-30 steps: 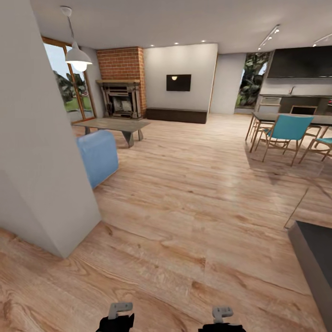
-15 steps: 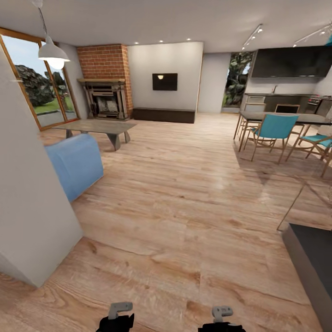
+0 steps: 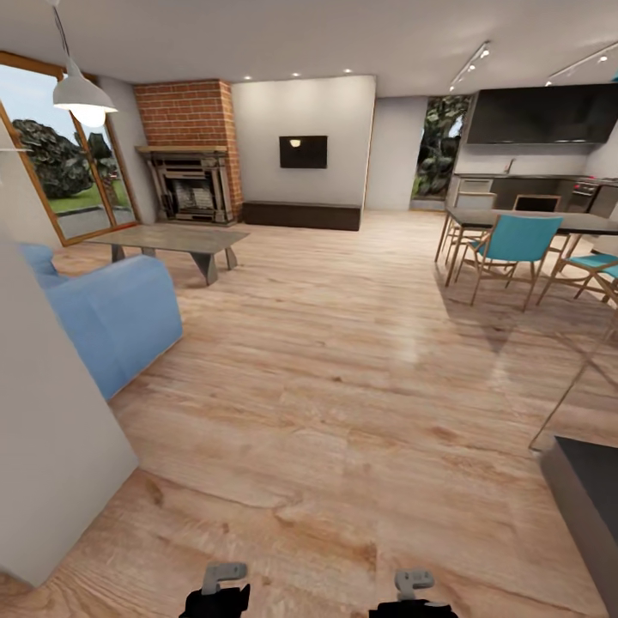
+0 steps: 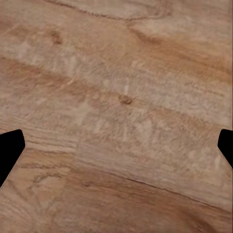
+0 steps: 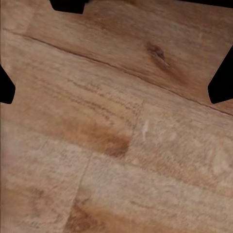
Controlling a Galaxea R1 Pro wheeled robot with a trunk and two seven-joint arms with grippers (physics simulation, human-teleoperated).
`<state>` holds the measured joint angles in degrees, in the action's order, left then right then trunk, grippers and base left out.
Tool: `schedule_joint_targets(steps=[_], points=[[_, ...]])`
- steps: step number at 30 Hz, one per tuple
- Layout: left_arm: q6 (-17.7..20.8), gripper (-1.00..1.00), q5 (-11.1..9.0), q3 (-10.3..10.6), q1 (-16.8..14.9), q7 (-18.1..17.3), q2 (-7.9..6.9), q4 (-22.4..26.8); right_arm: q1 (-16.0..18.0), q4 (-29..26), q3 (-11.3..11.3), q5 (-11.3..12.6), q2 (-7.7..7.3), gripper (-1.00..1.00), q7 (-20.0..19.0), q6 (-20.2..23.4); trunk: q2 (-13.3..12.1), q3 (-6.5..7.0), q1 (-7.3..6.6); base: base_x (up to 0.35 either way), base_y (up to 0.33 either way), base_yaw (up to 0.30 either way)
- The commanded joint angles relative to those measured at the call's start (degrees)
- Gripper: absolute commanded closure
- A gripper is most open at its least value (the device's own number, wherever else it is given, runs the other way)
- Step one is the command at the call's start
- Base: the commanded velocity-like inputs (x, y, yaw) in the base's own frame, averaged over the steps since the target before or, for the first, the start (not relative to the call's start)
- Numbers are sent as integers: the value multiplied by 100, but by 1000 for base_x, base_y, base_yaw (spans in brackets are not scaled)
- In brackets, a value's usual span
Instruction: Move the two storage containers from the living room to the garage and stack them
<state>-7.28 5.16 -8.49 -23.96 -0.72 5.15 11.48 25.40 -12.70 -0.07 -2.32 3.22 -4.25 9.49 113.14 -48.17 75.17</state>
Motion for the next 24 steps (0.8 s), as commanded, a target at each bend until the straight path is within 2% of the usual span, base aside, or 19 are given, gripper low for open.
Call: schedule_joint_targets(steps=[1, 11, 24], points=[[-19, -100, 53, -47, -3, -8, 4, -4, 0, -13, -2, -24, 1, -100, -15, 36, 2, -5, 3, 343, 0, -6], [-19, -100, 47, -47, -3, -8, 4, -5, 0, -11, -2, -23, -3, -100, -15, 35, 2, -5, 3, 343, 0, -117], [-19, -100, 49, -47, -3, -8, 4, -5, 0, -13, -2, -24, 0, -100, -15, 35, 2, -5, 3, 343, 0, -11]])
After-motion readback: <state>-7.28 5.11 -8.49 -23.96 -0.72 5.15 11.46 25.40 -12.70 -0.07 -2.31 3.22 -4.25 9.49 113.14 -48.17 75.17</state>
